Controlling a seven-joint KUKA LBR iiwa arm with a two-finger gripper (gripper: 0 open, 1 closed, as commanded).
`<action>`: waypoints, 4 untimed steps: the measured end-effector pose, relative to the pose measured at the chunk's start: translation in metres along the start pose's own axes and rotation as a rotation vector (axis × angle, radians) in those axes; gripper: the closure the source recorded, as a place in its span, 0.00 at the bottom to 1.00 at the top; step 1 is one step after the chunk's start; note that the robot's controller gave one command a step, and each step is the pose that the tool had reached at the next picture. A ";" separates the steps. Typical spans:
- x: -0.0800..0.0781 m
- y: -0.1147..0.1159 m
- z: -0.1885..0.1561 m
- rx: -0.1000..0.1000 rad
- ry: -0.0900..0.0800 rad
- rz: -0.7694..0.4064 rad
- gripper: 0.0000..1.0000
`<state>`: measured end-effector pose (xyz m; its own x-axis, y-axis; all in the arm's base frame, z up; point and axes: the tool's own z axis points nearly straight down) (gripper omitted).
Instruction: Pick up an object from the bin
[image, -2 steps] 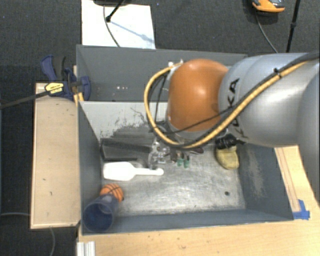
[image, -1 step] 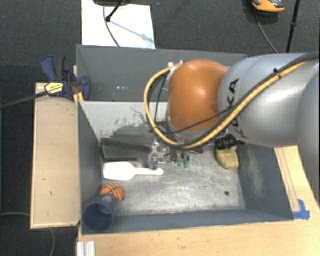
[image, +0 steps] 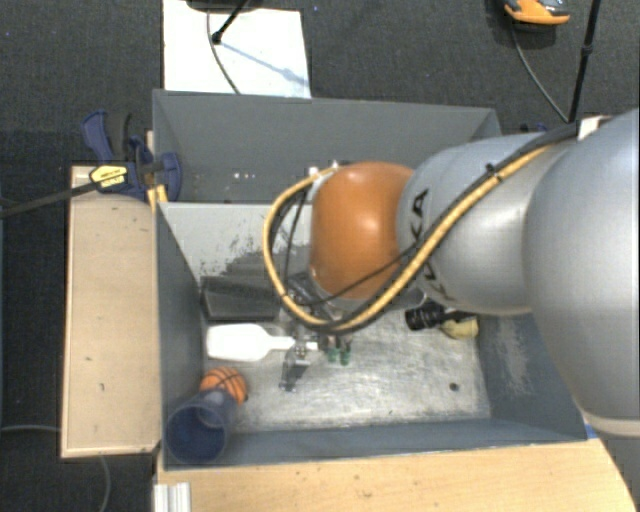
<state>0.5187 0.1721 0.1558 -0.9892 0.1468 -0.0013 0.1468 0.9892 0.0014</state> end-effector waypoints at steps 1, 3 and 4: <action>0.000 0.000 0.000 0.000 -0.001 0.001 0.00; -0.026 -0.002 0.083 -0.001 -0.005 0.026 1.00; -0.028 -0.006 0.051 0.002 0.005 0.024 1.00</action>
Offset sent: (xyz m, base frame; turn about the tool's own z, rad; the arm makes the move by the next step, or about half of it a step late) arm 0.0234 -0.0057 -0.0858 0.0213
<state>0.5461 0.1625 0.1047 -0.9853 0.1708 0.0036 0.1708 0.9853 -0.0009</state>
